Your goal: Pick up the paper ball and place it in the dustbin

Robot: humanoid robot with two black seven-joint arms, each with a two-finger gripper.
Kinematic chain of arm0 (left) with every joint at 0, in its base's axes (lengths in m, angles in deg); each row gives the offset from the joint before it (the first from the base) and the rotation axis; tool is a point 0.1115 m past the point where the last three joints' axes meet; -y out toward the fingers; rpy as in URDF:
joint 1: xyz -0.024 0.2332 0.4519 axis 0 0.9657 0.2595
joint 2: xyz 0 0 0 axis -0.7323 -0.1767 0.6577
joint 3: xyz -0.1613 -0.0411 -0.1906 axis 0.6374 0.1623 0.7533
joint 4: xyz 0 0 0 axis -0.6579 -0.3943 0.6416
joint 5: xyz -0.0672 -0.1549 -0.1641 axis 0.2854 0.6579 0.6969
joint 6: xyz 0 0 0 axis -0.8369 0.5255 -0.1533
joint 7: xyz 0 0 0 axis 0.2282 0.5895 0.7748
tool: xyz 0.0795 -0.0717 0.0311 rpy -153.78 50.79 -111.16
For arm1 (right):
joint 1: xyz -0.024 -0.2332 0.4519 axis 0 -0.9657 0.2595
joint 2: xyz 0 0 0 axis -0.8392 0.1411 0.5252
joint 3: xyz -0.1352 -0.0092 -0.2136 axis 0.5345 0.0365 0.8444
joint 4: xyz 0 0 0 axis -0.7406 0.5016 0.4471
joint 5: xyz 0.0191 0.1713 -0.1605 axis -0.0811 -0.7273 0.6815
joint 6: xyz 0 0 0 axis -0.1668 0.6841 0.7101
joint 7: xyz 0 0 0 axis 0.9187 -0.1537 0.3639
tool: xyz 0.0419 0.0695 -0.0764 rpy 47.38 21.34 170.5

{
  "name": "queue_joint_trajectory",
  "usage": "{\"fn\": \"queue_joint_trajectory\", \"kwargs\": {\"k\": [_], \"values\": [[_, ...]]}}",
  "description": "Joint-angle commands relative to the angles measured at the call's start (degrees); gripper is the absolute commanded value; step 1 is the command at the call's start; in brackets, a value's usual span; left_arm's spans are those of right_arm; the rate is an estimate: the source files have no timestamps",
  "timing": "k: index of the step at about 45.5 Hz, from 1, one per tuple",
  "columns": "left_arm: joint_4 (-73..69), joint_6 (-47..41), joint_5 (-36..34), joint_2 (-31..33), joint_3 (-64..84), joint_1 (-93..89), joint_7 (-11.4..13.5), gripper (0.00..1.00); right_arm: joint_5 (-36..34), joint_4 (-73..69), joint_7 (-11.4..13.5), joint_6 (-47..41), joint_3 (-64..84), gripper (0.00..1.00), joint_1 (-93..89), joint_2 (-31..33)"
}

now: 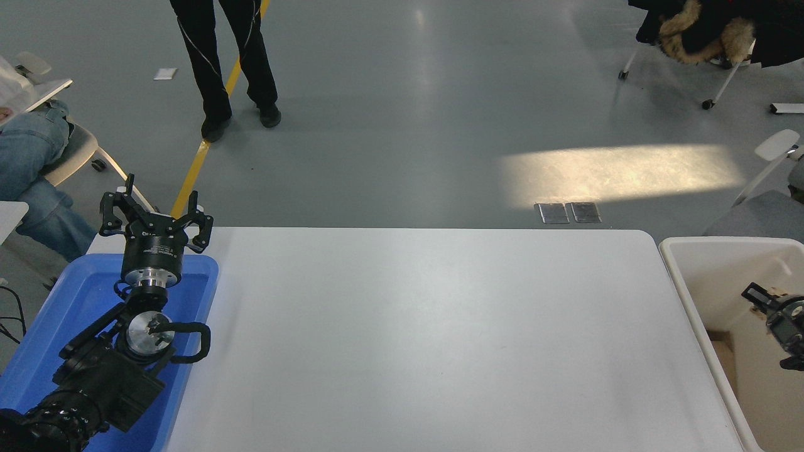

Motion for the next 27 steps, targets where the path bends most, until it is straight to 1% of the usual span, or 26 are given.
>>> {"fn": "queue_joint_trajectory", "kwargs": {"k": [1, 6, 16, 20, 22, 27], "values": [[0.0, 0.02, 0.0, 0.0, 0.0, 0.07, 0.0, 0.99, -0.44, 0.53, -0.09, 0.62, -0.18, 0.95, -0.67, -0.29], [0.0, 0.02, 0.0, 0.0, 0.0, -0.02, 0.0, 0.99, -0.44, -0.26, -0.26, 0.62, -0.18, 0.99, -0.06, -0.21], [0.0, 0.02, 0.0, 0.0, 0.0, -0.02, 0.0, 0.99, -0.44, -1.58, -0.62, -0.17, -0.18, 0.99, 1.61, 0.58], [0.0, 0.02, -0.09, 0.0, -0.09, -0.02, 0.0, 0.99, -0.35, -4.64, -0.7, -0.61, -0.18, 0.99, 3.1, 1.99], [0.0, 0.02, -0.09, 0.0, -0.09, -0.02, 0.0, 0.99, -0.35, -8.32, -0.79, -0.7, -0.18, 0.99, 5.38, 3.83], [0.0, 0.02, -0.09, 0.0, -0.09, -0.02, 0.0, 0.99, 0.79, -26.5, -0.97, -0.61, -0.01, 0.99, 15.65, 13.49]]}}
